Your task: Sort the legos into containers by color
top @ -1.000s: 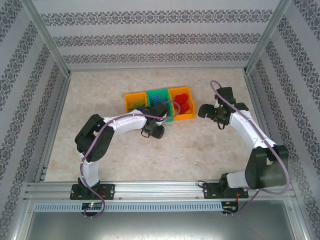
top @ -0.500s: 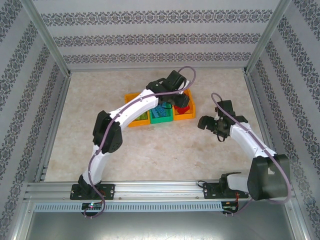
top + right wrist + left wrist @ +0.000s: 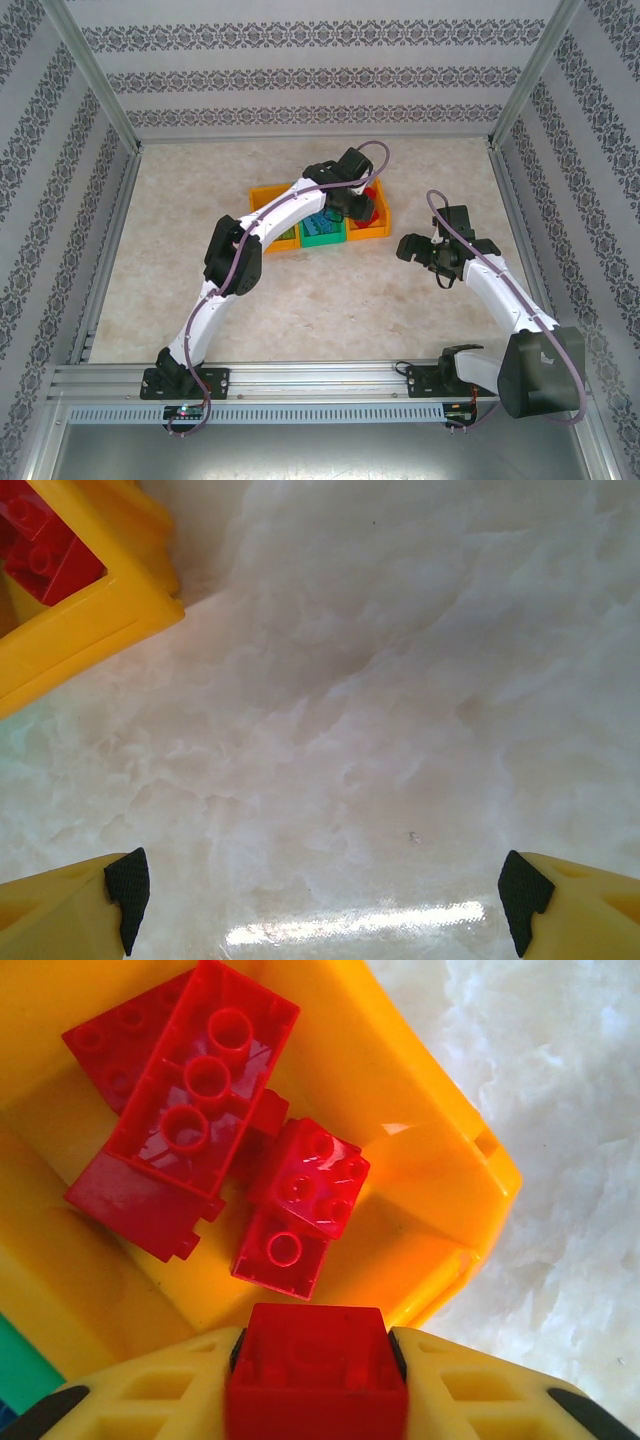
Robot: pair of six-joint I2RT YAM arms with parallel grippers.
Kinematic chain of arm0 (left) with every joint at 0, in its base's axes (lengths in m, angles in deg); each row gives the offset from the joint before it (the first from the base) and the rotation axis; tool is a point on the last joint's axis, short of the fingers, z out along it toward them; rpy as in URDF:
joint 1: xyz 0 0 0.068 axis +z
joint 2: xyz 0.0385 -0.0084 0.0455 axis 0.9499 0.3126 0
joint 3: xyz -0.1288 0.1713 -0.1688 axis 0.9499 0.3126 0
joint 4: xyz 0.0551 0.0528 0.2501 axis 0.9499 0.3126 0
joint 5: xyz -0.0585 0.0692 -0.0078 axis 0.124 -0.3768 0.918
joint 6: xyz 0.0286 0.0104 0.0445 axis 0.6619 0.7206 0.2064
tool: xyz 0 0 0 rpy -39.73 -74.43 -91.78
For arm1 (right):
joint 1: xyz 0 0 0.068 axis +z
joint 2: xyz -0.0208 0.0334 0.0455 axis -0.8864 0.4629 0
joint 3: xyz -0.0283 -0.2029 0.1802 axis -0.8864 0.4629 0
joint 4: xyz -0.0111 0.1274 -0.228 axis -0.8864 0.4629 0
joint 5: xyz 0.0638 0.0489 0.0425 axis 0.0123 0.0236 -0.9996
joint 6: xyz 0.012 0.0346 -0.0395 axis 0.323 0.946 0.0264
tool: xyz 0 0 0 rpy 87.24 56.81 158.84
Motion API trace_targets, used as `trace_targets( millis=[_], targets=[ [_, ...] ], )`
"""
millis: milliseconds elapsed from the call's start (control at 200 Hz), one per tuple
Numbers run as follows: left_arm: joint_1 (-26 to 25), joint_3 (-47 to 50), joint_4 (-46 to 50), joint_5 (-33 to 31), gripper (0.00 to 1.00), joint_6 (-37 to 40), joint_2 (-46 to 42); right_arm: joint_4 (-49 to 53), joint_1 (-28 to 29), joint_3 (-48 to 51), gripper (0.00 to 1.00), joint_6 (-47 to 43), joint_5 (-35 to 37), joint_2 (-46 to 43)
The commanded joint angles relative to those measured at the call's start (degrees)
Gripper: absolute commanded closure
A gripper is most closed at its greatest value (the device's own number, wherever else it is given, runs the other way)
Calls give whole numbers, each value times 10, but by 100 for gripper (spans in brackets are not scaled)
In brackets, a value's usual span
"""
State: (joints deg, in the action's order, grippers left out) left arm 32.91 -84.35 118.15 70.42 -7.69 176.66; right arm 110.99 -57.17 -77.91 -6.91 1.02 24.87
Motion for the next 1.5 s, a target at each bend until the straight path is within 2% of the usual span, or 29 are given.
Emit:
trace_targets(
  millis=[0,45,200,310,335,360,375,485,555,699,784,959,1059,1129,1189,1324,1364,1399,1494],
  targets=[
    [7,-8,28,-20,56,-1,4,0,3,5,7,-1,-8,-1],
    [7,-8,27,-23,52,-1,3,1,3,4,7,-2,-7,-1],
    [7,-8,25,-25,29,-10,3,2,3,2,7,-1,-7,-4],
    [7,-6,27,-28,17,-19,-5,3,3,3,7,0,-9,-5],
    [7,-3,26,-28,13,-22,-10,3,3,3,7,-1,-8,-6],
    [7,0,23,-28,3,-24,-15,2,3,4,7,-3,-7,-7],
    [7,4,21,-28,0,-26,-20,1,3,5,7,-4,-7,-8],
    [6,47,-17,-28,0,-32,-70,-19,3,17,6,-15,-5,-31],
    [5,90,-54,-24,0,-30,-113,-40,3,24,3,-31,-1,-52],
    [5,216,-154,-12,0,-22,-217,-117,4,50,2,-83,62,-83],
    [5,291,-204,-29,0,-9,-278,-181,3,65,2,-111,81,-80],
    [6,467,-291,-148,1,35,-406,-338,-2,96,2,-161,176,-31],
    [11,615,-409,-238,1,53,-512,-471,-3,123,2,-208,187,8],
    [22,706,-464,-329,1,52,-576,-569,-5,144,2,-232,198,55],
    [43,745,-460,-381,1,55,-617,-629,-8,151,2,-238,217,102],
    [106,791,-383,-421,1,58,-674,-684,-14,158,2,-243,212,131],
    [120,810,-374,-448,1,49,-687,-752,-16,183,2,-239,214,152],
    [128,832,-383,-462,1,53,-700,-822,-17,204,2,-240,203,172],
    [140,908,-457,-497,1,76,-734,-851,-19,217,2,-236,213,189]
  ],
)
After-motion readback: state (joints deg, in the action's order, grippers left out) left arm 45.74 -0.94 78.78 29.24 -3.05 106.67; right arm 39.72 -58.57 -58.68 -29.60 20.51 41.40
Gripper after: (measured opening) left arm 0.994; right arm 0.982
